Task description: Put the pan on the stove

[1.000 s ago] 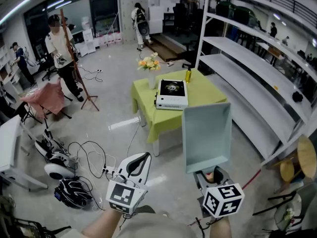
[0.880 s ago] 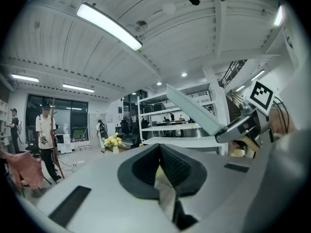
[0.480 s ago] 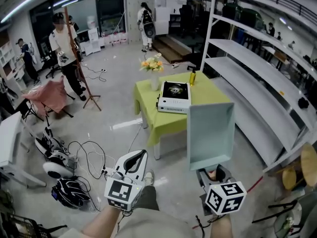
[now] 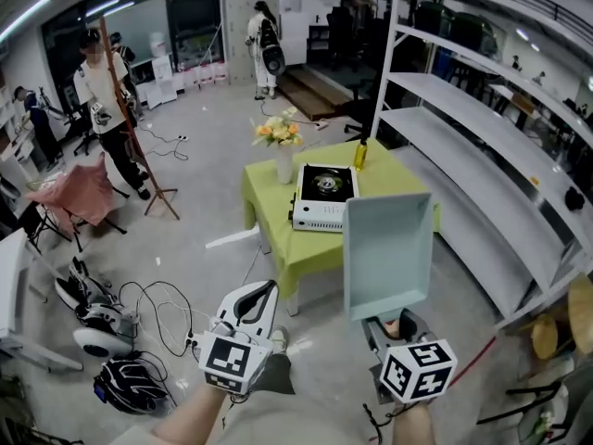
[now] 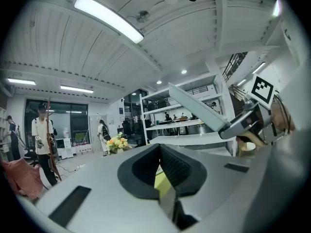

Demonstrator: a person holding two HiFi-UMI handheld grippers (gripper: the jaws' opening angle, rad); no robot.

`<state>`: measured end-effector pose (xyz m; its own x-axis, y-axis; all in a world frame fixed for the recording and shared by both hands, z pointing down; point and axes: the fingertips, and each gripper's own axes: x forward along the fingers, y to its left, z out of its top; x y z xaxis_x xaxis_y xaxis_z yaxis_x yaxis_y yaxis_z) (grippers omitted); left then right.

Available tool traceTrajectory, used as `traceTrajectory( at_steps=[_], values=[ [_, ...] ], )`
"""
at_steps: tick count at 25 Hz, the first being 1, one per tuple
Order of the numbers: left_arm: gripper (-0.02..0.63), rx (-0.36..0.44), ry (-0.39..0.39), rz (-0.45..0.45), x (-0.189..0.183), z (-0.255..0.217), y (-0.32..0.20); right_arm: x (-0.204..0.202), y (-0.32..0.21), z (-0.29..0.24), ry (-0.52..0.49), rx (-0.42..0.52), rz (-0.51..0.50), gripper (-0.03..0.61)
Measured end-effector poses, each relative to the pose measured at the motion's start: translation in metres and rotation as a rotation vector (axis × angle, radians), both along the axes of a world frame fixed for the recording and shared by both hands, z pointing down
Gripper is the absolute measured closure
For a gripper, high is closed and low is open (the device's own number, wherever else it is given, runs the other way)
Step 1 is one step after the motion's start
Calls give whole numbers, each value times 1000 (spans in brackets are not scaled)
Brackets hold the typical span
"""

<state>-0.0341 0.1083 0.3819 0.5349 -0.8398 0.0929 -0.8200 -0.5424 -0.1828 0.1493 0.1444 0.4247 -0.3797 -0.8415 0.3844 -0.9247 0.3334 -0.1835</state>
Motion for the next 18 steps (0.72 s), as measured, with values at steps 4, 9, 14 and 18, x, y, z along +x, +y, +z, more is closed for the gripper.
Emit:
traceTrajectory(
  at_steps=[4,9,14,18],
  values=[
    [607,-10,-7,23,-7,-6,-58,-14,-56,-2,0,-20,5,393],
    [607,-37,-18,44,-18,-6,-135,-27,-129,0,6,-57,23,393],
    [607,-65,-18,86,-24,-8,-211,-40,-202,4,-8,-111,60,393],
    [608,-77,-13,121,-30,-5,-270,-49,-257,9,-2,-142,96,393]
  ],
)
